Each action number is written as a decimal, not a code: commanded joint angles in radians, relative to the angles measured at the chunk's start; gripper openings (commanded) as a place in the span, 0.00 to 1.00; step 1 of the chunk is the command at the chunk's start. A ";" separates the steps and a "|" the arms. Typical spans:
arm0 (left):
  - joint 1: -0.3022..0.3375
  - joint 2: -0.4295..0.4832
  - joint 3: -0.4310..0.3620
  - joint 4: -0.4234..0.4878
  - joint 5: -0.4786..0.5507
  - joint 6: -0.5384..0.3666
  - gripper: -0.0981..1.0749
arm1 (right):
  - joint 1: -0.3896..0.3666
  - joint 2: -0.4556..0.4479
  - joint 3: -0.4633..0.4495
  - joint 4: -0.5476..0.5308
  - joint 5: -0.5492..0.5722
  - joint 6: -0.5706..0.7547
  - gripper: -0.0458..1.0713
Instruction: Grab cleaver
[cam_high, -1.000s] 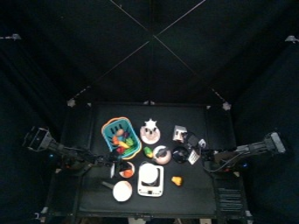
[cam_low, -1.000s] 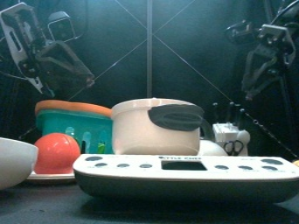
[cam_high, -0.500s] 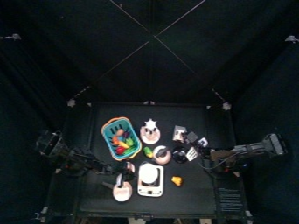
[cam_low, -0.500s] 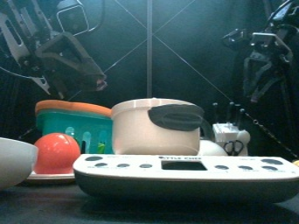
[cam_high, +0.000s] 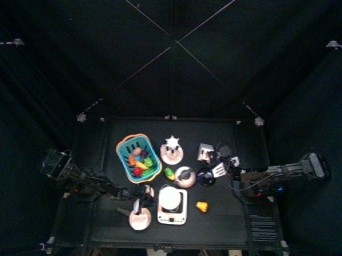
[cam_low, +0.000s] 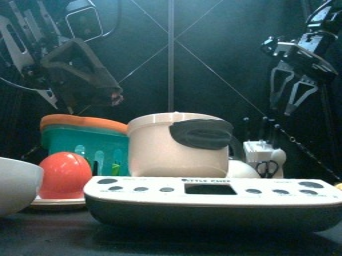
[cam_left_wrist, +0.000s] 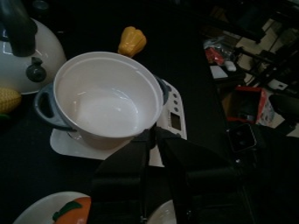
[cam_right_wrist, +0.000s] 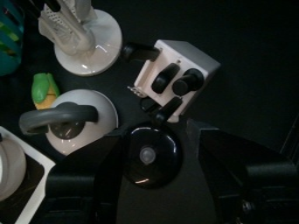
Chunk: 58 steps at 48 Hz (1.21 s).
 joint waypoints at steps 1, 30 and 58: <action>0.000 -0.006 -0.017 -0.002 -0.011 0.002 0.57 | 0.017 0.017 -0.055 -0.058 -0.009 -0.009 0.83; -0.002 0.000 -0.011 -0.002 -0.011 0.002 0.57 | -0.054 0.204 -0.178 -0.095 -0.037 -0.011 0.83; -0.002 0.002 -0.005 -0.002 -0.011 0.002 0.57 | -0.130 0.364 -0.238 -0.078 0.051 0.006 0.83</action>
